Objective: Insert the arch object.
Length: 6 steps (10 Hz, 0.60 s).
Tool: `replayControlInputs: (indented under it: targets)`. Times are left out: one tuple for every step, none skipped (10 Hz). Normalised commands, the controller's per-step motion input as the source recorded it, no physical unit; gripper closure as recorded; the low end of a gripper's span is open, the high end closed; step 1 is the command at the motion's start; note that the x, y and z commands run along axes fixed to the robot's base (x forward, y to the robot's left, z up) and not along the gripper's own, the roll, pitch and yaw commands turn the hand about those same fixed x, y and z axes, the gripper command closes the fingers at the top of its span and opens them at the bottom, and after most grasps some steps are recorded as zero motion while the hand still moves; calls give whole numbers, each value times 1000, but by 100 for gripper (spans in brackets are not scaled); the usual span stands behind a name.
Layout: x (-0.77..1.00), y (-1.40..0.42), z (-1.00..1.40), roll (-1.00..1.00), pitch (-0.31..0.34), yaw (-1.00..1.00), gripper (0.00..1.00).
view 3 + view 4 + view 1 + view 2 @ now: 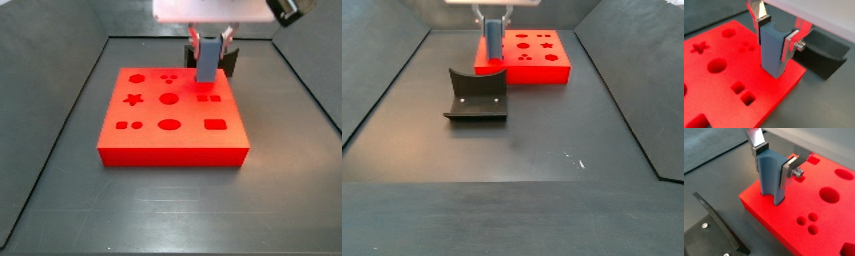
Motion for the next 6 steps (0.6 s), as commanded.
replayControlInputs:
  targets:
    - [117,71,-543,-250,-137,0,100]
    - [20,37,-500,-79,-87,0,100]
    - [0,0,-620,1,-46,0,100]
    - [0,0,-689,24,-14,-29,100]
    - [0,0,-423,26,0,-46,100]
    - [0,0,0,0,0,0,100]
